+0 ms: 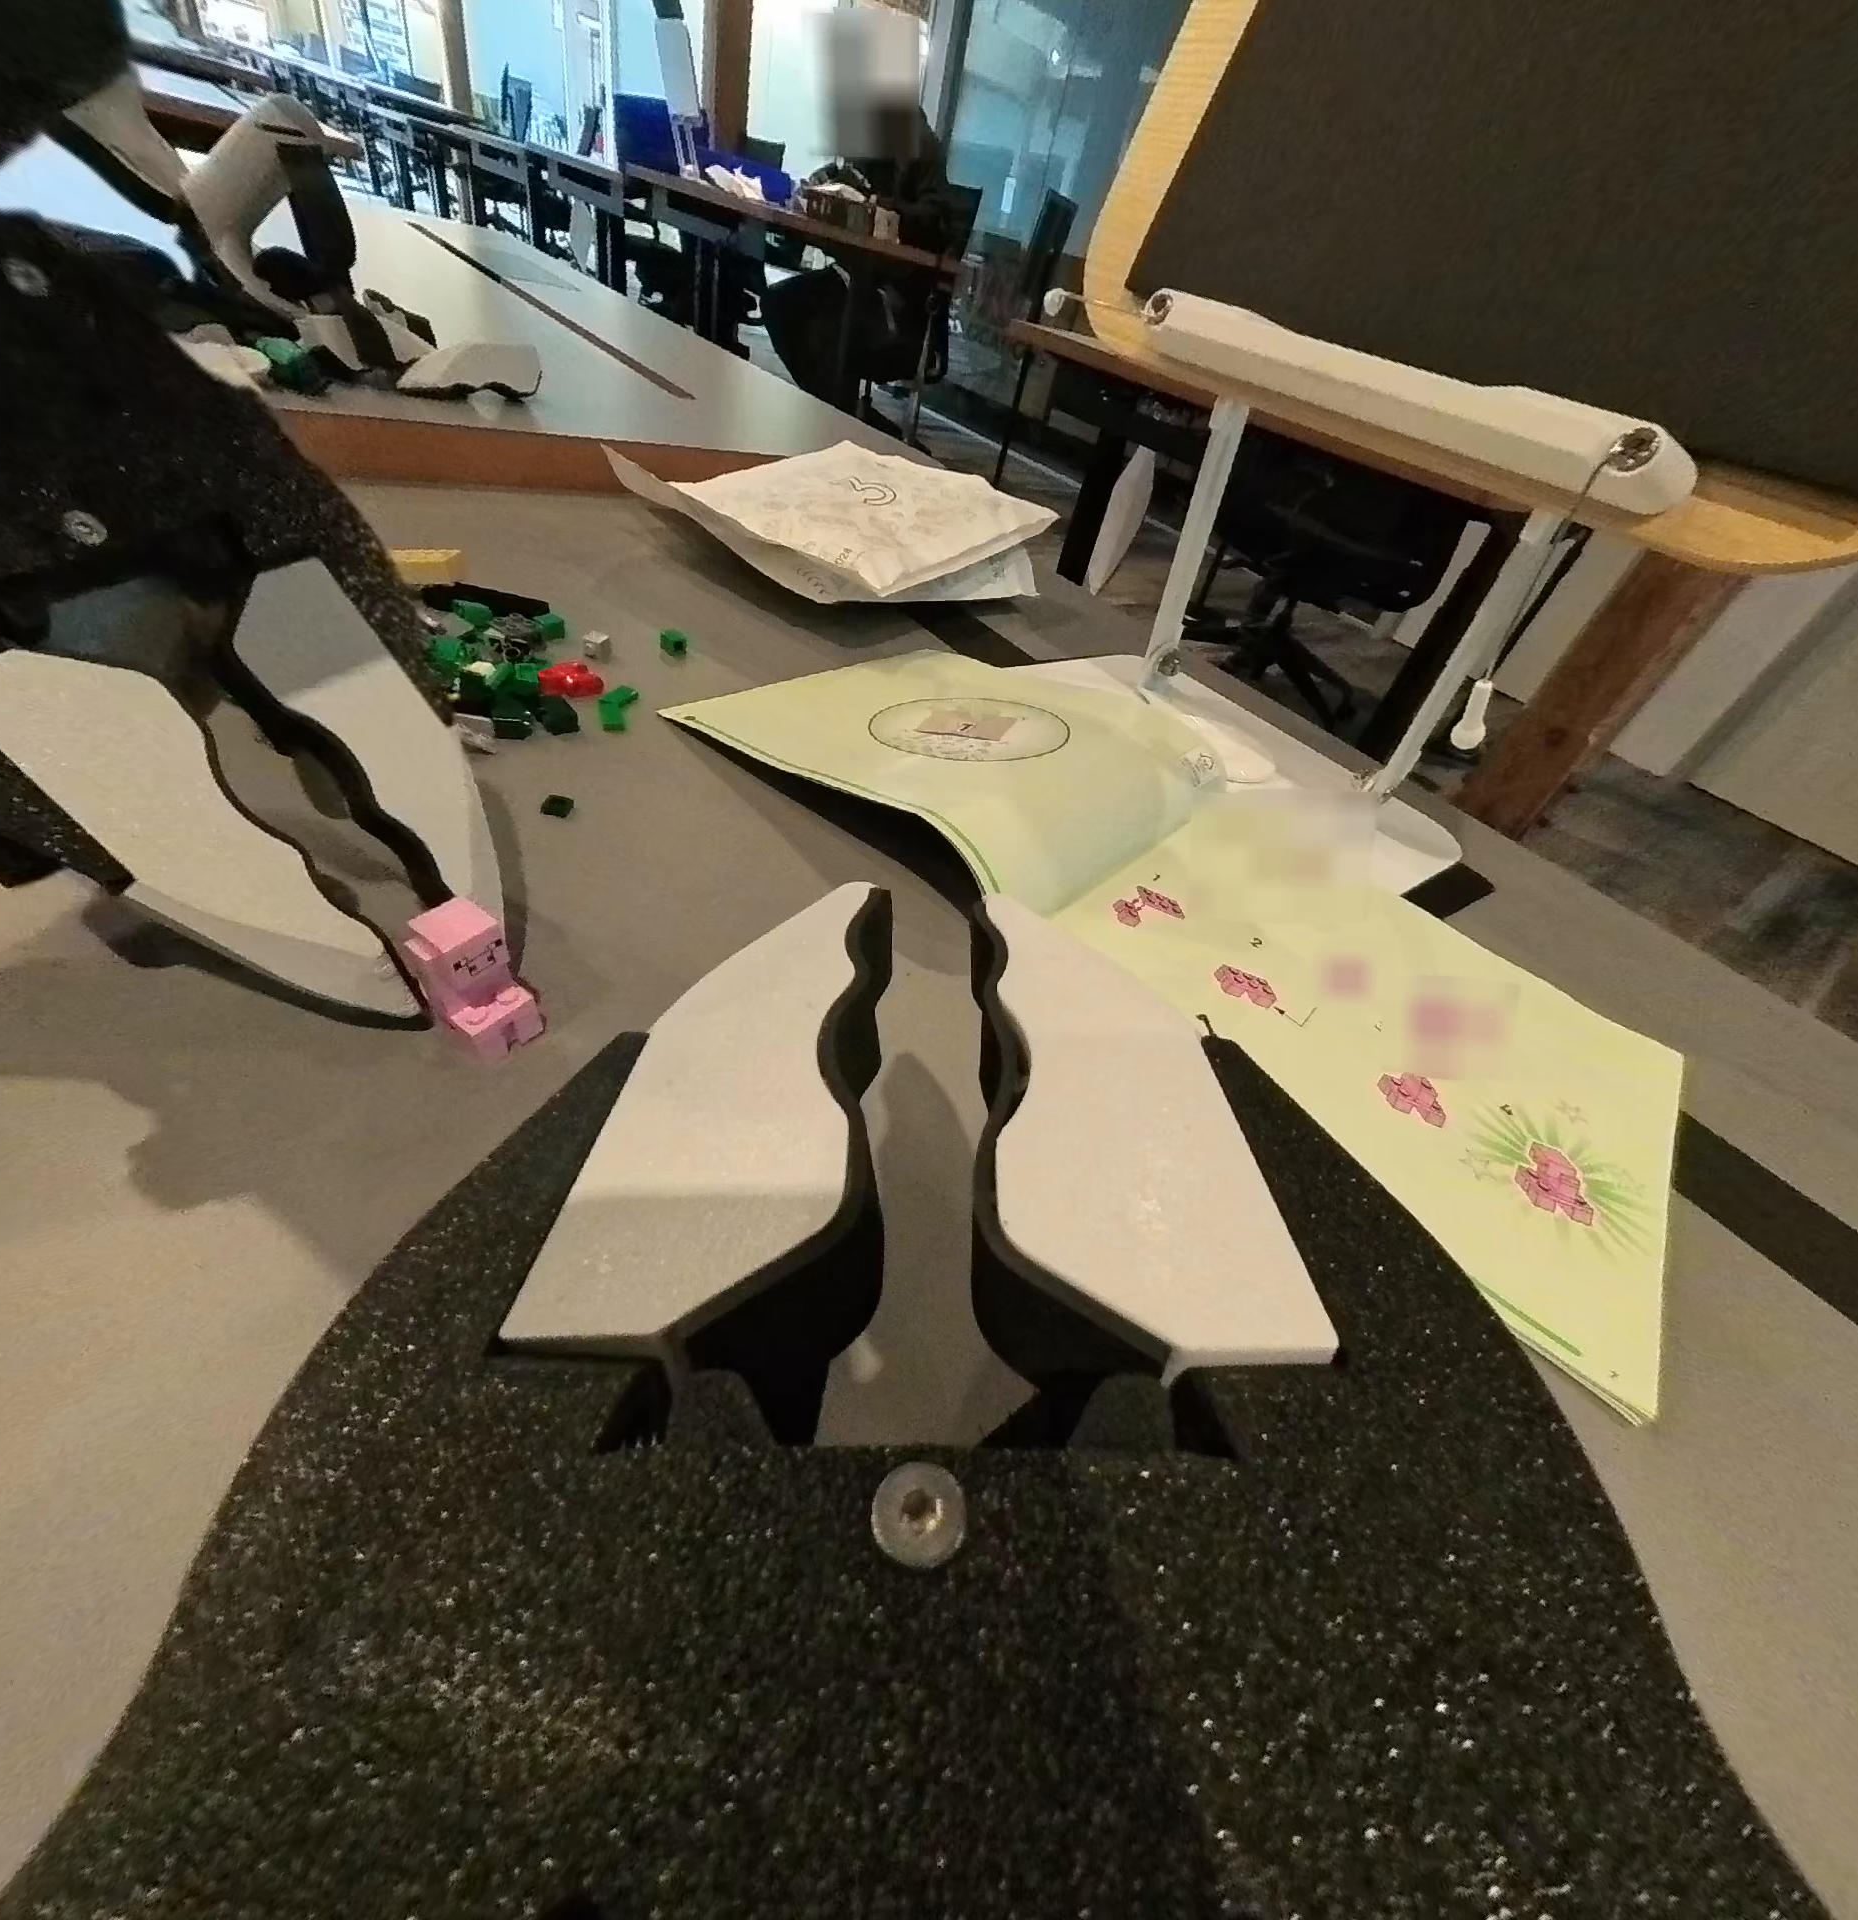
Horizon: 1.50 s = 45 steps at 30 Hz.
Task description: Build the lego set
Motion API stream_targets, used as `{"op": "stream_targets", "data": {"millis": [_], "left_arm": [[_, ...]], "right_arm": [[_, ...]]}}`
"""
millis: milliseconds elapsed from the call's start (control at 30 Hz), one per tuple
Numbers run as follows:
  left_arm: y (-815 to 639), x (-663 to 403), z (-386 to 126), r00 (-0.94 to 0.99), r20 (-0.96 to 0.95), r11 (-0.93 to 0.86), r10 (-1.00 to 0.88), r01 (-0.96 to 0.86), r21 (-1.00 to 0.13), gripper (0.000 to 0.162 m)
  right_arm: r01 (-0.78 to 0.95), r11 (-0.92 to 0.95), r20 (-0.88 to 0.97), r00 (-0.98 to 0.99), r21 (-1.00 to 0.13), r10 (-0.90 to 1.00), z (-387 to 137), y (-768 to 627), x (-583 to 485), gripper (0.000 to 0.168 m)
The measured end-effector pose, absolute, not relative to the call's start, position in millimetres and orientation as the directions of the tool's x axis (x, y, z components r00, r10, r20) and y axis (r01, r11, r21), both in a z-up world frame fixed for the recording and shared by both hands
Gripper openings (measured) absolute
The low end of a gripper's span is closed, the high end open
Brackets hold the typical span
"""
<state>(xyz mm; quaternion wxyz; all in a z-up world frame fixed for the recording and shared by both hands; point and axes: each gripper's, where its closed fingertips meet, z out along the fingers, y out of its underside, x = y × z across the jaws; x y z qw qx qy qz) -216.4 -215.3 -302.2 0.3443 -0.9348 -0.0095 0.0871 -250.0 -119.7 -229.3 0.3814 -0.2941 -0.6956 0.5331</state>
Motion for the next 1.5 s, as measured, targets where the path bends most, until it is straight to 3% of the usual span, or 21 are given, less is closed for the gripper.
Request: {"op": "stream_targets", "data": {"millis": [100, 300, 533, 667, 1067, 1333, 1500], "left_arm": [[-214.6, -216.9, -301.9, 0.982, -0.165, -0.752, 0.088, -0.043, -0.657, 0.018], [-217.1, -223.4, -291.0, 0.959, -0.201, -0.679, 0.198, -0.013, -0.734, 0.056], [-189.4, -196.5, -245.1, 0.897, -0.152, -0.479, 0.415, 0.074, -0.875, 0.073], [-113.2, -165.0, -219.7, 0.900, -0.096, -0.341, 0.424, 0.061, -0.938, 0.071], [-11.3, -220.4, -208.3, 0.776, -0.251, -0.216, 0.579, -0.151, -0.965, 0.055], [-24.8, -241.1, -226.3, 0.776, -0.196, -0.215, 0.600, -0.080, -0.973, 0.054], [-32.3, -253.5, -226.1, 0.782, -0.117, -0.159, 0.612, -0.023, -0.987, 0.053]], "right_arm": [[0.002, 0.257, 0.216, -0.536, -0.966, 0.816, -229.2, -119.6, -250.1, 0.014], [0.000, 0.247, 0.209, -0.532, -0.969, 0.820, -228.0, -118.3, -250.2, 0.014], [-0.001, 0.251, 0.229, -0.410, -0.968, 0.883, -219.3, -77.9, -263.0, 0.014], [0.022, 0.258, 0.240, -0.297, -0.966, 0.924, -216.5, -31.8, -270.2, 0.014], [0.134, 0.223, 0.205, -0.135, -0.966, 0.969, -227.8, 47.7, -282.7, 0.015], [0.274, 0.252, 0.220, -0.143, -0.928, 0.965, -248.6, 50.2, -293.5, 0.016], [0.437, 0.118, 0.021, -0.220, -0.892, 0.975, -245.4, 39.2, -308.5, 0.020]]}}
